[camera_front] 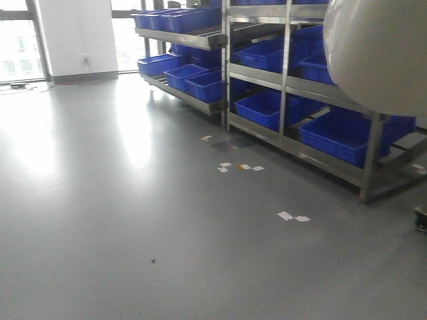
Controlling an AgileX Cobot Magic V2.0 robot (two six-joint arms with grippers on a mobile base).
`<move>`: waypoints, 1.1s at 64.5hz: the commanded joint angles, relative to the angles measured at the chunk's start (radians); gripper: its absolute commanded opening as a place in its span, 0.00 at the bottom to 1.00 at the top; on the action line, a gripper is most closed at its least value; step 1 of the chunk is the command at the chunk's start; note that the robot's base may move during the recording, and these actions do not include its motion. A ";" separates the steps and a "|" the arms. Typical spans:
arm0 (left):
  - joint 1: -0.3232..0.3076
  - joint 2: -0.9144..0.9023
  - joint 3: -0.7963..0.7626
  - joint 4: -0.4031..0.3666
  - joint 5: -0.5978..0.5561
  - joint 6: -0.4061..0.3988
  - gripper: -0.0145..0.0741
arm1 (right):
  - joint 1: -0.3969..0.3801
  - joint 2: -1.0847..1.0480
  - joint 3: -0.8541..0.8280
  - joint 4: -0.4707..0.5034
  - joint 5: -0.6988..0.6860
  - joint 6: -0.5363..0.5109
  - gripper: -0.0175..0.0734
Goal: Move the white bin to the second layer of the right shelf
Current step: 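Drive across the room toward the roller shelf with blue crates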
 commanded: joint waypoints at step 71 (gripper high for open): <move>0.000 -0.013 0.033 -0.005 -0.087 -0.007 0.26 | -0.007 -0.010 -0.034 -0.003 -0.100 0.000 0.25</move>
